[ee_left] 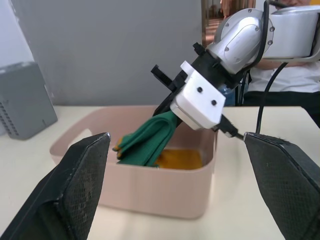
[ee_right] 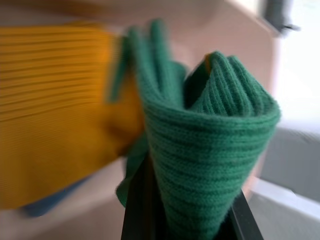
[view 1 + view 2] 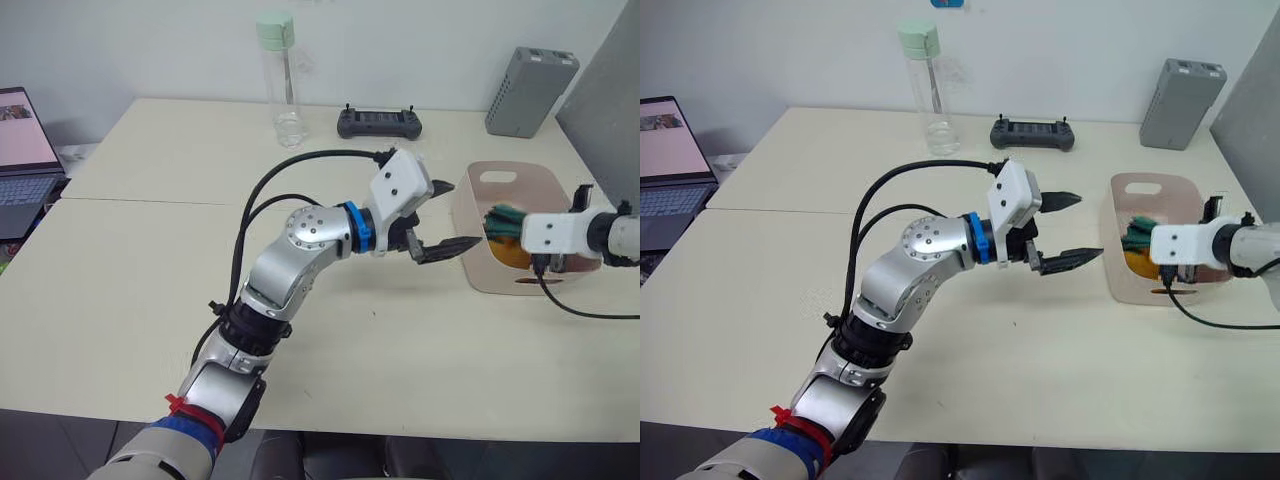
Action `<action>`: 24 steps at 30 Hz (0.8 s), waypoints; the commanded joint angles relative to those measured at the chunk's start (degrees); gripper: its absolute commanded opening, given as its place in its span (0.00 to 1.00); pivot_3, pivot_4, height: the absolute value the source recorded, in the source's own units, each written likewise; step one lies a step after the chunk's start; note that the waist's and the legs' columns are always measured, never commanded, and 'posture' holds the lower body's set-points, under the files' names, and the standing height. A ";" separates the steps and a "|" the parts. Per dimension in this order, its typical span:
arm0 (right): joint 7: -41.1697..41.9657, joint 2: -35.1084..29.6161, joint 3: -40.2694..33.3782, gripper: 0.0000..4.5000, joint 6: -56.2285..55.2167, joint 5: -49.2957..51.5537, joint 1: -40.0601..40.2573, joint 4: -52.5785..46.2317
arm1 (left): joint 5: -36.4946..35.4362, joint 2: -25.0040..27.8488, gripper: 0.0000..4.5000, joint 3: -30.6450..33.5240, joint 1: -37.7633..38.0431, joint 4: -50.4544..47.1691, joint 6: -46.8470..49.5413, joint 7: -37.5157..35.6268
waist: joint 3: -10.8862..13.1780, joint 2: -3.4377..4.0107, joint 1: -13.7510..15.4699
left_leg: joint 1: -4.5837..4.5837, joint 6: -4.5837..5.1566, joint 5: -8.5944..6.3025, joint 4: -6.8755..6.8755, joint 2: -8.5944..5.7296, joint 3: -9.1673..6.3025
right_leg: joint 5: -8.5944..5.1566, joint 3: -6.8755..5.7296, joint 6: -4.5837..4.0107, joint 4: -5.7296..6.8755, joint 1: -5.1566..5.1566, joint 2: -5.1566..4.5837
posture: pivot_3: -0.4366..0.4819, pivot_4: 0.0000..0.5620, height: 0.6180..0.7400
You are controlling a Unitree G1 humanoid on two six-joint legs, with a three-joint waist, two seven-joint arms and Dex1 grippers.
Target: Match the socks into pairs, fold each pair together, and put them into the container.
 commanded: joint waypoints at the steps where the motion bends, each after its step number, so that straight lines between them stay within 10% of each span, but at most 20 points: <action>1: 5.63 0.21 -2.55 0.15 1.86 3.88 0.24 -2.59 | 0.28 0.45 1.00 0.05 -0.03 -2.76 -0.37 -0.50 | 0.01 -0.01 0.17 | 0.08 0.00 0.00 0.06 0.00 -0.04 | 0.00 -0.04 0.00 -0.03 0.13 0.00 | 0.48 0.27 1.00; 12: 28.58 -5.73 -6.23 0.99 9.43 14.94 -10.80 -2.55 | 0.51 0.28 1.00 0.92 -1.34 -0.38 -1.70 -1.64 | 0.07 0.07 0.13 | 0.61 0.00 -0.01 0.14 -0.06 -0.02 | -0.04 0.00 0.18 -0.05 0.69 -0.07 | 0.48 0.27 1.00; 18: 33.27 -4.86 -4.46 0.99 12.14 12.29 -23.51 4.64 | 0.38 -0.99 1.00 1.43 -3.22 1.50 -2.21 -1.89 | 0.12 0.13 -0.09 | 0.61 0.00 -0.01 0.12 -0.07 0.01 | -0.02 0.00 0.14 -0.08 0.69 -0.10 | 0.48 0.27 1.00; 24: 27.73 2.23 -1.94 0.62 2.82 6.96 -23.43 14.61 | 0.73 -1.82 1.00 1.43 -4.15 2.28 -2.37 -1.79 | 0.13 0.10 -0.18 | 0.67 0.00 -0.01 0.15 -0.07 0.02 | -0.03 0.01 0.17 -0.08 0.75 -0.10 | 0.48 0.27 1.00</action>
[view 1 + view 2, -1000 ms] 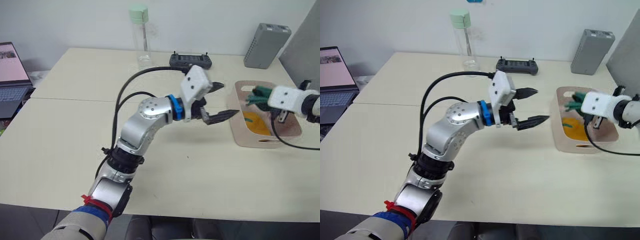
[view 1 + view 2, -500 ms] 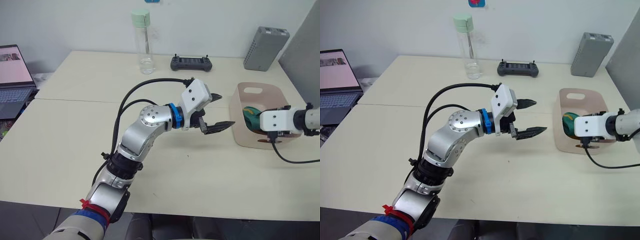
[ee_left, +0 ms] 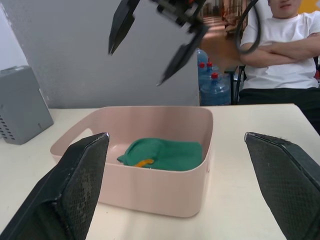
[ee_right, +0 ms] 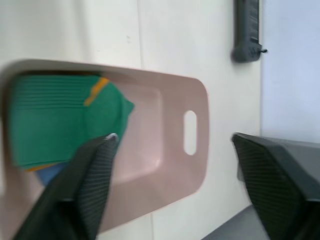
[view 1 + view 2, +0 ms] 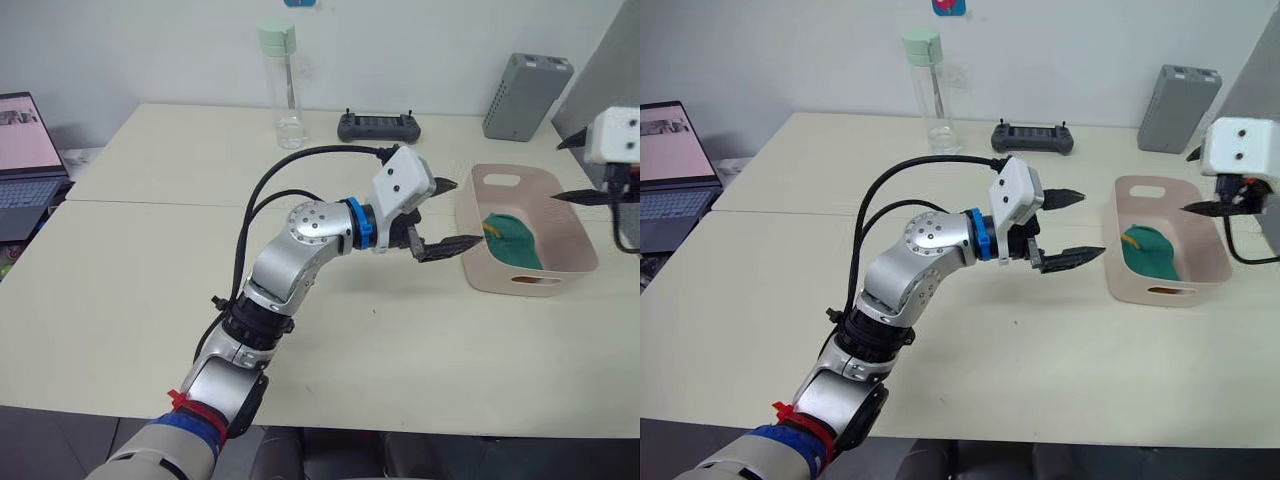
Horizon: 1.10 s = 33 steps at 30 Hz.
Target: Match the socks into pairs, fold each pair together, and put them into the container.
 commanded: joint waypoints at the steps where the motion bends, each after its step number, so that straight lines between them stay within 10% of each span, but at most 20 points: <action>1: -1.33 2.34 1.31 0.54 -4.26 -2.19 1.08 4.41 | 0.11 -0.33 1.00 0.94 -1.63 -0.55 -0.82 -0.02 | 0.01 0.05 0.03 | -0.01 0.00 0.00 0.00 0.00 0.01 | 0.02 0.01 -0.03 0.01 -0.02 0.00 | 0.48 0.27 1.00; 8: -8.51 11.67 6.63 0.01 -10.47 -9.42 -0.32 21.22 | 1.26 -0.17 1.00 0.12 -0.09 -2.13 -0.89 0.98 | 0.01 0.09 0.04 | -0.01 -0.01 0.00 -0.06 -0.01 0.02 | 0.06 0.01 -0.11 0.05 -0.05 -0.01 | 0.48 0.27 1.00; 23: -6.80 7.89 -0.92 0.01 -9.66 -4.90 -9.64 18.55 | -0.41 7.03 1.00 5.48 4.06 -5.09 2.44 1.00 | 0.11 0.30 -0.02 | 0.02 -0.01 0.00 -0.13 -0.07 -0.01 | 0.06 -0.05 -0.10 0.06 -0.03 -0.09 | 0.48 0.27 1.00; 27: -19.04 20.42 -14.00 0.21 13.78 12.16 2.68 -10.40 | -0.08 13.56 1.00 16.82 13.12 -4.93 0.24 5.89 | 0.03 0.23 -1.25 | 0.09 -0.01 0.00 -0.13 0.00 0.00 | 0.07 0.00 -0.10 0.12 0.01 -0.07 | 0.48 0.27 1.00; 33: -35.53 36.47 -14.49 0.67 30.20 16.15 20.52 -36.98 | 1.03 17.05 1.00 22.74 23.82 -6.97 -3.31 9.48 | 0.04 0.19 0.33 | 0.03 -0.20 0.11 0.02 0.02 -0.28 | -0.10 -0.19 -0.25 0.89 -0.20 0.05 | 0.48 0.27 1.00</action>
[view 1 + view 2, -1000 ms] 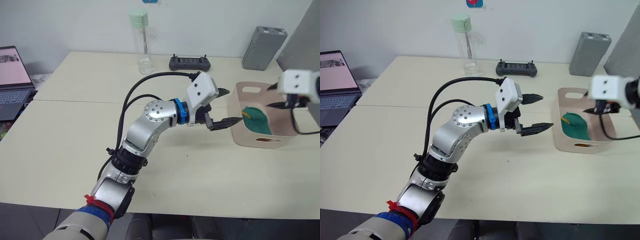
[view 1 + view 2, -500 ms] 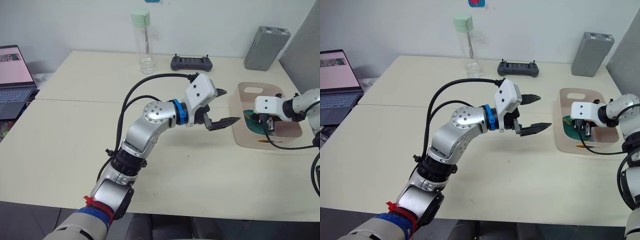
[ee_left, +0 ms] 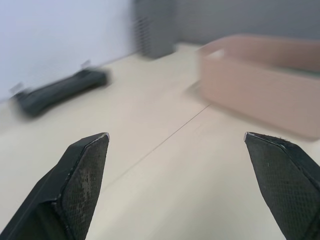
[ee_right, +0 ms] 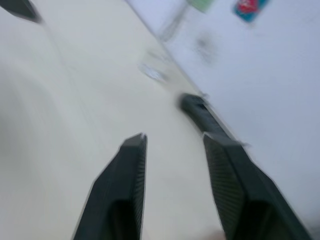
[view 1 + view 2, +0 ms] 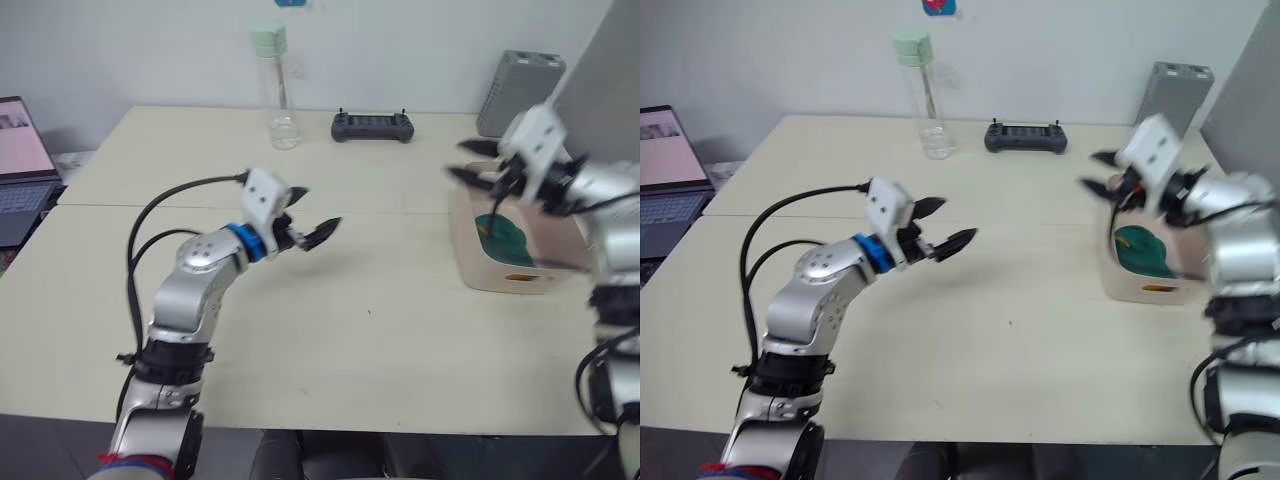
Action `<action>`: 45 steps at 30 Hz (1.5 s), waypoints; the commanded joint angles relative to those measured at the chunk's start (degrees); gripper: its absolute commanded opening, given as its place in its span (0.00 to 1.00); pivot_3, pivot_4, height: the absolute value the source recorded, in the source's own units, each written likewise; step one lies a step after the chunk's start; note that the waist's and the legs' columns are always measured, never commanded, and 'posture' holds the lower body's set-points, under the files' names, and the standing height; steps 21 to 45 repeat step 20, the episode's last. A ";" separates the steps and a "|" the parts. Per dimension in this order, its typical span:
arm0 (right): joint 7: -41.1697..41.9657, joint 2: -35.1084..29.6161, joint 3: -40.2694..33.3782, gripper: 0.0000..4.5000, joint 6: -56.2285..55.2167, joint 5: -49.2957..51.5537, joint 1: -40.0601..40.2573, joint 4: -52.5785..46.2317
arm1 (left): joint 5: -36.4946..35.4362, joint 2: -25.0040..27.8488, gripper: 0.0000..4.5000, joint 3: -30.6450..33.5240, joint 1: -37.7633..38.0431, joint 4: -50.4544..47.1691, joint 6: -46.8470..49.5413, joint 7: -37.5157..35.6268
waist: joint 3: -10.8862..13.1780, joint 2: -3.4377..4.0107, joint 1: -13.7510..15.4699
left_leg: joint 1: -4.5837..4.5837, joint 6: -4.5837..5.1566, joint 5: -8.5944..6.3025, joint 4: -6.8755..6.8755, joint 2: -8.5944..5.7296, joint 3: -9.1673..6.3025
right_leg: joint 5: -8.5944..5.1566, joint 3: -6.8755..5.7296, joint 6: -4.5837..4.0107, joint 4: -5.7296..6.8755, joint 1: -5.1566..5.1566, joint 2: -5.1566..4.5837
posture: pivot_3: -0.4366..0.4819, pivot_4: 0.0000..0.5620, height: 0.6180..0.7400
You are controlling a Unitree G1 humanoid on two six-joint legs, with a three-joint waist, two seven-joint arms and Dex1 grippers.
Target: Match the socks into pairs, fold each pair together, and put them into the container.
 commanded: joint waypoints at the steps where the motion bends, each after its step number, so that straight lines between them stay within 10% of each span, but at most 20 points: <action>1: -9.31 6.48 0.87 0.75 6.69 2.13 6.01 -13.76 | 0.30 1.01 1.00 3.94 4.55 -3.53 -3.36 2.62 | 0.01 0.00 0.92 | 0.00 -0.06 0.03 0.03 -0.02 -0.02 | 0.00 -0.01 0.00 0.03 0.01 -0.01 | 0.48 0.27 1.00; 4: -16.91 15.65 5.86 0.99 7.16 0.83 17.59 -18.13 | 0.36 1.19 1.00 7.32 13.57 -6.80 -4.40 5.22 | -0.22 -0.36 1.42 | -0.01 -0.11 0.06 0.14 -0.05 0.01 | 0.02 0.03 0.06 -0.01 0.04 -0.04 | 0.48 0.27 1.00; 17: -24.54 17.38 6.94 0.99 11.60 1.36 39.41 -29.94 | 2.38 2.74 1.00 10.07 32.61 -12.31 -7.03 8.22 | -0.29 -0.56 1.55 | 0.11 -0.17 0.05 0.09 0.11 0.24 | -0.22 0.09 -0.04 -0.07 -0.23 -0.14 | 0.48 0.27 1.00; 45: -25.13 17.08 6.76 0.99 11.94 1.41 40.25 -30.65 | 1.21 3.30 1.00 9.71 32.67 -11.93 -5.77 6.86 | -0.30 -0.56 1.55 | 0.10 -0.17 0.05 0.10 0.09 0.33 | -0.21 0.13 -0.05 -0.16 -0.26 -0.23 | 0.48 0.27 1.00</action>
